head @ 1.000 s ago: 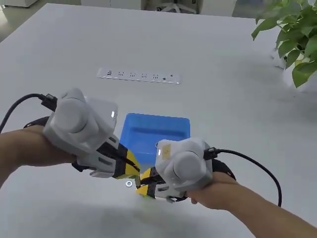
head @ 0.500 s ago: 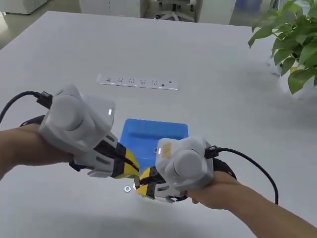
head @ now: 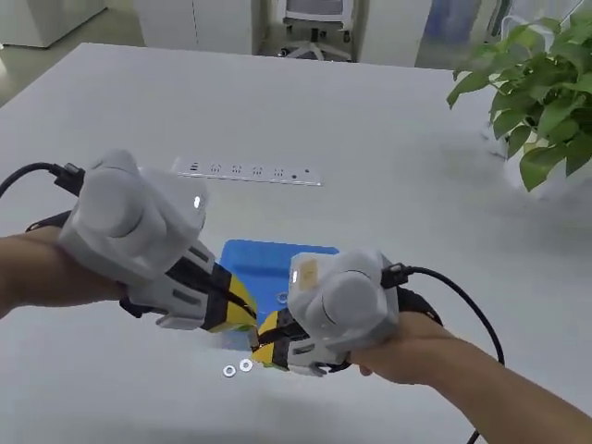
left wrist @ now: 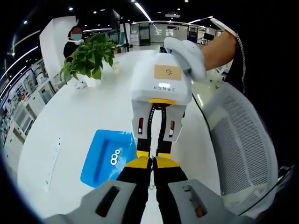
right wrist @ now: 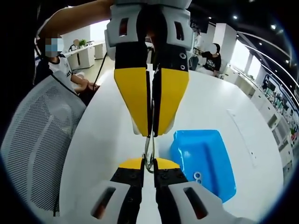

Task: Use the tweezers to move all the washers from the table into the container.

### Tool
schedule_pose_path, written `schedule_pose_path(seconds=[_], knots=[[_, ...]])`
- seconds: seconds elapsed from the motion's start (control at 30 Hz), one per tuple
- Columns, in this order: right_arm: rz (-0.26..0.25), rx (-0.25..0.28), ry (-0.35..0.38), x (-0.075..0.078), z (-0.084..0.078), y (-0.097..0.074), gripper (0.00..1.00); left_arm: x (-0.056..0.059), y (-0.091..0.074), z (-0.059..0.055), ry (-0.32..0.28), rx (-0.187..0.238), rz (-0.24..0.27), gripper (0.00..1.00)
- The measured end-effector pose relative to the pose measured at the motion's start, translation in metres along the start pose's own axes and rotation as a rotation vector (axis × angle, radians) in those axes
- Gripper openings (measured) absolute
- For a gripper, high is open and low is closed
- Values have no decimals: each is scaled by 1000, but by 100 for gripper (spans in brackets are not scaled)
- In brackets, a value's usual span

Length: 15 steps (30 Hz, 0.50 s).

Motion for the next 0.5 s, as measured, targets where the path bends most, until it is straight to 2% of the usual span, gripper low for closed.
schedule_pose_path(seconds=[0.5], knots=[[-55, 6, -26, 22, 8, -19, 9, -16, -8, 23, 59, 0, 19, 6]])
Point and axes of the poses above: the centre of the closed fingertips' face, and the gripper's own axes: y roughly forward along the fingers, x roughly to its right, z roughly out of its top, the point moved 8 cm from there along -y, roughly backward along the fingers, and after that the axes turned 3 degrees about -z, right-handed, at the moved point
